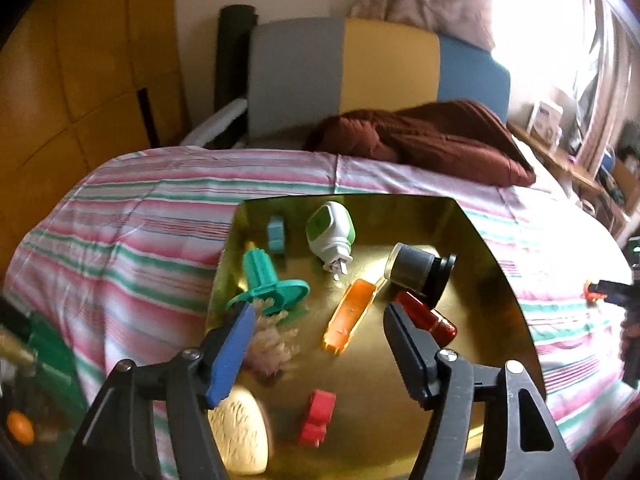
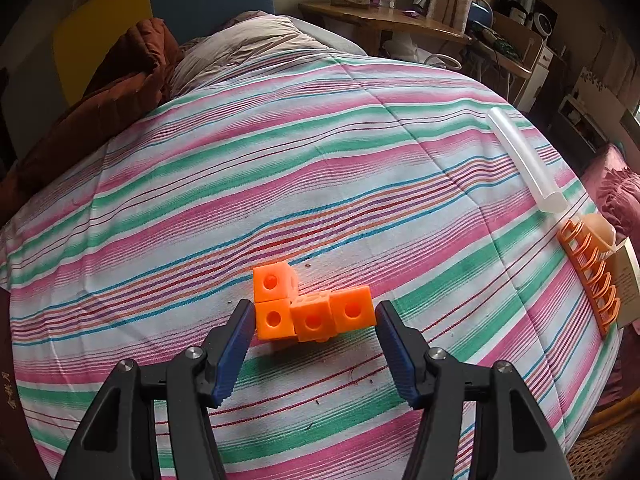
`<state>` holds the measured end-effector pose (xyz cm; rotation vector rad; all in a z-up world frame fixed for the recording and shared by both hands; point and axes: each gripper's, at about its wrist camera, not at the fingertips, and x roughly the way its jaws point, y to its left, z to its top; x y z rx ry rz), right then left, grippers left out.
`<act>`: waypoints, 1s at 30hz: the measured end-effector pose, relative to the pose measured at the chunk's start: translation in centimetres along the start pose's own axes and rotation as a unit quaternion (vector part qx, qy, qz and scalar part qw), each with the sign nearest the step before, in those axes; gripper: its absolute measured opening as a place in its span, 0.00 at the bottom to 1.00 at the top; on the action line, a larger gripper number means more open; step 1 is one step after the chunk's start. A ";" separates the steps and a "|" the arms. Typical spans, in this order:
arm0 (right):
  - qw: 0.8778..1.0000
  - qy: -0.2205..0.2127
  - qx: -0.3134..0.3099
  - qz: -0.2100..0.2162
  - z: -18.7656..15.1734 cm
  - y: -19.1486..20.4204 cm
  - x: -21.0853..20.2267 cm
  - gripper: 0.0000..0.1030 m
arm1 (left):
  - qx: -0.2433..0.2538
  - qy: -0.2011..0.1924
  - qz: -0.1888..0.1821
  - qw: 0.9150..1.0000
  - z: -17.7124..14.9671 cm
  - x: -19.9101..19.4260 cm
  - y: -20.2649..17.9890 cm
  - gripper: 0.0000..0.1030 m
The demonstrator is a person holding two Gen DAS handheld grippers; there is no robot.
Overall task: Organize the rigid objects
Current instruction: 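Grasp the orange cube cluster with the right gripper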
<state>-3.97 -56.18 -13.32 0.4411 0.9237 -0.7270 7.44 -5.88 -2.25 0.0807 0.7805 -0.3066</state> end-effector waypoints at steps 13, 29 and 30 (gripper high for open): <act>0.998 -0.011 -0.054 0.023 -0.7 2.4 -0.7 0.60 | 0.000 -0.026 0.029 0.999 -2.2 -3.7 0.4 0.73; 0.989 0.000 -0.137 0.056 -2.5 7.0 -2.8 0.60 | -0.011 -0.014 0.035 0.999 -3.9 -3.5 1.7 0.73; 0.988 -0.003 -0.138 0.064 -2.6 7.4 -3.3 0.60 | -0.012 -0.014 0.036 0.999 -4.0 -3.5 1.8 0.73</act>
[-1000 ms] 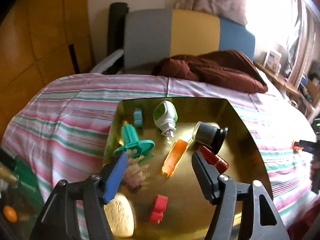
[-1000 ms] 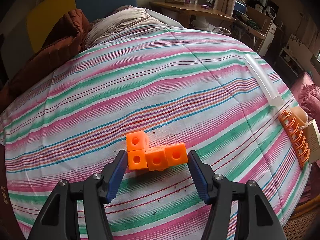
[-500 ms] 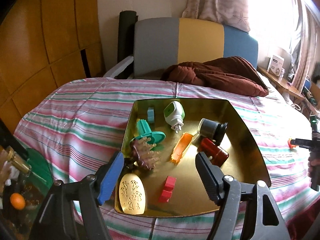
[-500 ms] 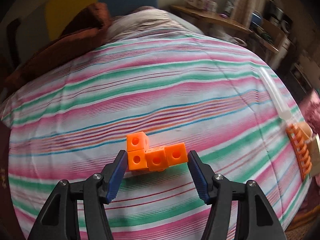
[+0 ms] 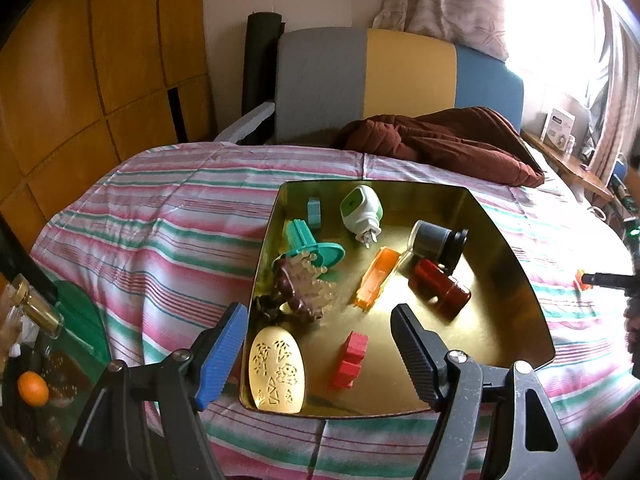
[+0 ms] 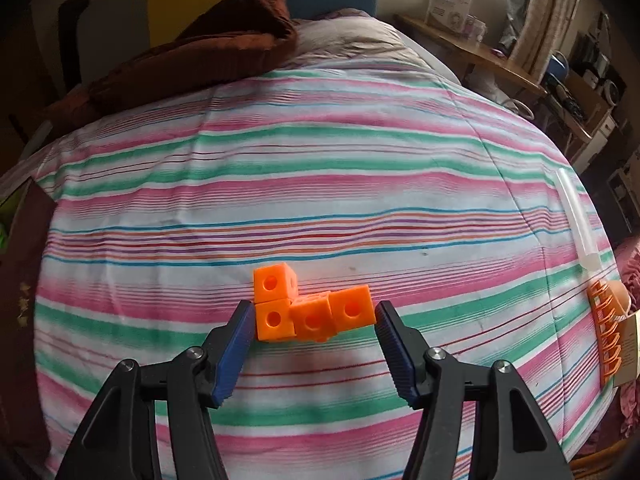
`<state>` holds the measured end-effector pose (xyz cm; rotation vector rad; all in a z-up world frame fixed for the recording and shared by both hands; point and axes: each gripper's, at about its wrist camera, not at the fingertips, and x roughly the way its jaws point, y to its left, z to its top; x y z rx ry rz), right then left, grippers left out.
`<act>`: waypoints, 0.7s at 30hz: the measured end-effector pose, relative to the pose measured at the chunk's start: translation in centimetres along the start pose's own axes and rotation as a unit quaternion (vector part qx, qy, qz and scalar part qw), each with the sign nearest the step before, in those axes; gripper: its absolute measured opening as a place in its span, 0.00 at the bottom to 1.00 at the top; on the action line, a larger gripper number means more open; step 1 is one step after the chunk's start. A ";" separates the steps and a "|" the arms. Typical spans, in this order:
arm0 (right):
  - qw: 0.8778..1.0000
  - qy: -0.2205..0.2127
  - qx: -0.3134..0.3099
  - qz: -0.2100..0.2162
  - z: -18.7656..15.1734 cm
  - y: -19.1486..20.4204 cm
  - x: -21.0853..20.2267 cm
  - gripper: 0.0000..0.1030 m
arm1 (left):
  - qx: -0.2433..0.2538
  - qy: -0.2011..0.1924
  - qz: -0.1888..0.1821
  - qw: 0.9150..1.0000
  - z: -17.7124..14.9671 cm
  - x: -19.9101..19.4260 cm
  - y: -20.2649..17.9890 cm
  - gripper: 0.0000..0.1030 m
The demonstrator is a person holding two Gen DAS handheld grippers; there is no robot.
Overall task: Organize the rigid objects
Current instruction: 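Grasp the orange cube cluster with the right gripper, then carry the orange cubes into the gold tray and open the right gripper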
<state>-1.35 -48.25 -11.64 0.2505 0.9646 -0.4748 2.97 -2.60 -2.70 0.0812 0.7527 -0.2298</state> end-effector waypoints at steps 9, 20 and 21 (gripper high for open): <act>0.981 -0.092 -0.115 0.129 -0.2 12.1 -9.8 0.60 | -0.034 -0.001 0.018 0.999 -0.6 0.1 2.8 0.72; 0.936 -0.043 -0.272 0.220 -7.2 30.8 -10.4 0.60 | -0.071 -0.001 0.046 0.996 -1.6 -0.2 6.8 0.72; 0.935 -0.041 -0.285 0.209 -7.9 31.9 -10.2 0.60 | -0.073 0.000 0.047 0.996 -1.7 -0.1 7.0 0.72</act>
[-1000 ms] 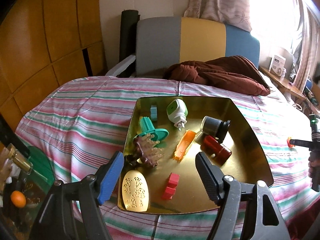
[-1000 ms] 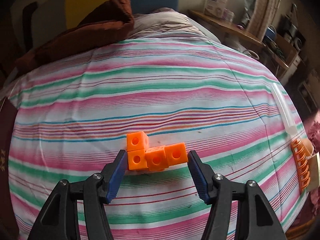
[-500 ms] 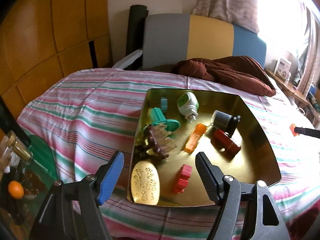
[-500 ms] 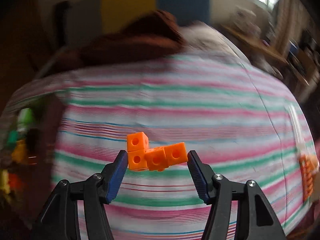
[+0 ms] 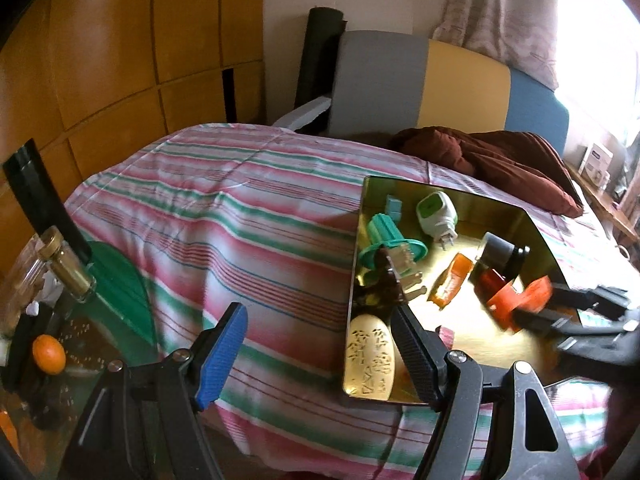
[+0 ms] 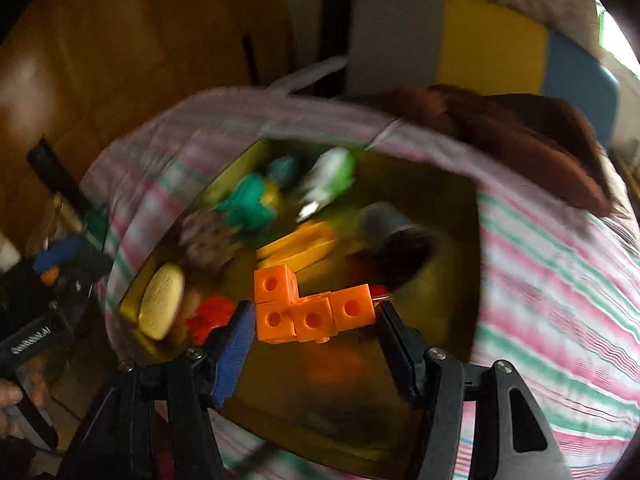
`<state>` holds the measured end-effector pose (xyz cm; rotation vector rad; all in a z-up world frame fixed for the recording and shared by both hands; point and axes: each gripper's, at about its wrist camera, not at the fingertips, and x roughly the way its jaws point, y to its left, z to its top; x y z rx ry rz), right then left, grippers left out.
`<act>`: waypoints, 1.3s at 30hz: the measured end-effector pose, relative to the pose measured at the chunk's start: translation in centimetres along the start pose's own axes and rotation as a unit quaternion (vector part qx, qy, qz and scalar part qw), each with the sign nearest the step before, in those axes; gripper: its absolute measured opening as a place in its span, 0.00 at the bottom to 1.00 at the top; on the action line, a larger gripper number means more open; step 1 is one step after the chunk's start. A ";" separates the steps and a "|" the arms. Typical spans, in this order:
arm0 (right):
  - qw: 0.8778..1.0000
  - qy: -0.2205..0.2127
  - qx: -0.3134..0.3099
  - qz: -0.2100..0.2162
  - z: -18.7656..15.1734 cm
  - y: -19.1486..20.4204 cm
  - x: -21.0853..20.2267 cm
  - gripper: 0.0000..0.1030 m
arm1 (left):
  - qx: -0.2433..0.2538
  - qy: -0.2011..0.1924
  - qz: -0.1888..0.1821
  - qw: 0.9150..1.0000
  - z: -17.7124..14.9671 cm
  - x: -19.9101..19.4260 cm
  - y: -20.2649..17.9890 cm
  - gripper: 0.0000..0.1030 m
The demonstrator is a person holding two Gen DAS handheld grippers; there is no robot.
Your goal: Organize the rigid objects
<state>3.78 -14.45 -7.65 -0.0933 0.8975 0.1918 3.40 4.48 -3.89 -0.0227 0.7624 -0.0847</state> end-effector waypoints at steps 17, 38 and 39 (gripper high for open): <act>0.998 0.051 0.005 -0.024 -1.3 3.2 4.9 0.61 | -0.006 0.011 0.011 1.000 -0.7 0.9 0.9 0.72; 0.999 -0.003 0.048 -0.011 -2.6 2.4 2.4 0.61 | -0.003 0.010 0.026 1.000 -1.0 0.2 0.9 0.74; 0.998 -0.010 0.054 -0.006 -2.7 2.1 2.0 0.61 | -0.002 0.009 0.027 1.000 -1.0 0.1 0.8 0.75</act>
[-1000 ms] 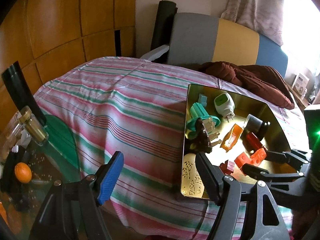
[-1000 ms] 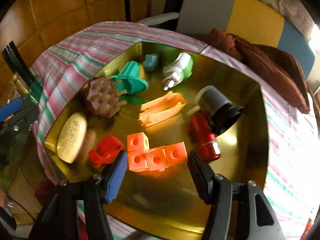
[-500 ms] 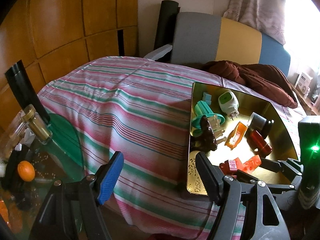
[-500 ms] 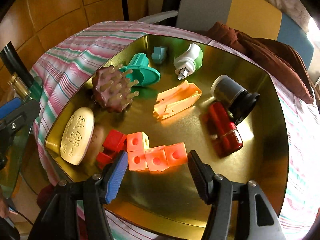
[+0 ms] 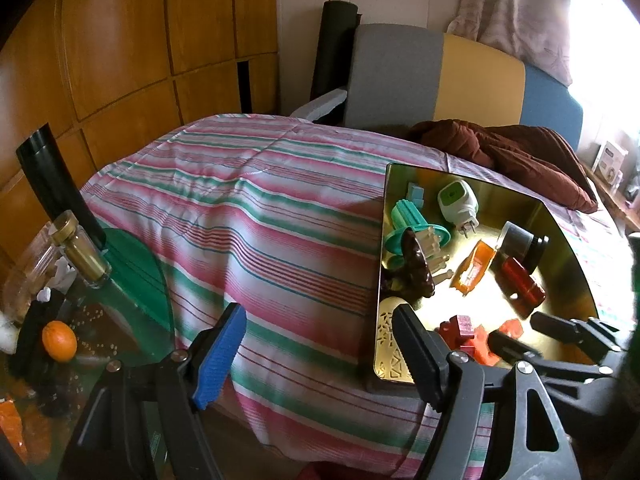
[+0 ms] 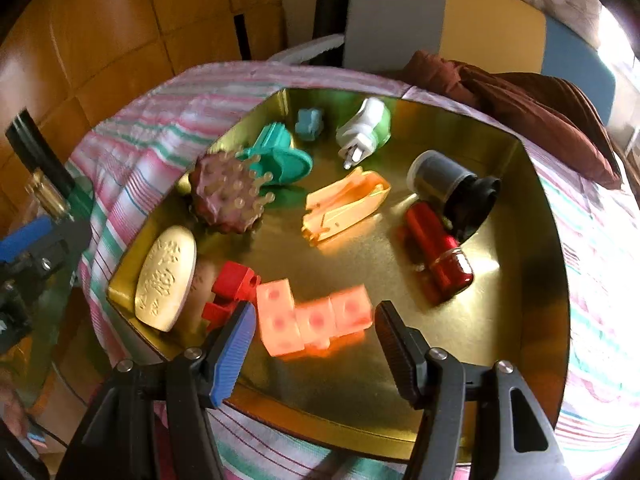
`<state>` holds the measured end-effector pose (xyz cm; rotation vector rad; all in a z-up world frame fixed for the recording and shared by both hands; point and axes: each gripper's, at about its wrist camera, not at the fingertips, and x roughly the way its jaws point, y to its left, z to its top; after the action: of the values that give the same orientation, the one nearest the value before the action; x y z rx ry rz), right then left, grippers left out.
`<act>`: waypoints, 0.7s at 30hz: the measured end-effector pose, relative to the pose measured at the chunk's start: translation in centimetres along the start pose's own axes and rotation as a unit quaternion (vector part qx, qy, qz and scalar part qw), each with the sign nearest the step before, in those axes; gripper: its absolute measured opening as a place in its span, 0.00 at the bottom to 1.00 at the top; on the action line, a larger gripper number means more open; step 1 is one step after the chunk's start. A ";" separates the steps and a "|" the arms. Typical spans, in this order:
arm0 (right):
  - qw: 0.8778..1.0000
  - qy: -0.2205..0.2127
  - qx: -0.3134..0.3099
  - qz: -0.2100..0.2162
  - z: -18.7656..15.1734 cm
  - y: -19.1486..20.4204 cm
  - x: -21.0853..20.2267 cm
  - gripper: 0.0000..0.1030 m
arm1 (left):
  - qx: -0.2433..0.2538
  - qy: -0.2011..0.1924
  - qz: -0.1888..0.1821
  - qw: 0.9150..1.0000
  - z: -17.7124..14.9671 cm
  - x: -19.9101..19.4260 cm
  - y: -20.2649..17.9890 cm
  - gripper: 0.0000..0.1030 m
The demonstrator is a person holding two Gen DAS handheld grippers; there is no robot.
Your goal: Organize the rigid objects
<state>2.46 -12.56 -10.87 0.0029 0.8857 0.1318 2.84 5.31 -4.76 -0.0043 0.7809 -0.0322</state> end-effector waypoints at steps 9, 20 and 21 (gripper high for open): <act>0.996 -0.058 0.060 -0.020 -0.1 -3.5 -3.9 0.61 | 0.014 -0.013 0.002 1.000 0.2 -0.7 -1.5 0.82; 0.981 -0.127 0.093 -0.110 -0.3 -4.6 -7.7 0.61 | 0.031 -0.060 -0.015 0.998 1.0 -4.0 -5.4 1.00; 0.980 -0.129 0.098 -0.113 -0.5 -4.7 -7.9 0.61 | 0.031 -0.061 -0.019 0.997 1.0 -4.3 -5.7 1.00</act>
<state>-2.30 -18.20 -5.39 0.1010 0.6314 -0.1659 0.29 -0.26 -0.96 0.0374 0.6572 -0.0922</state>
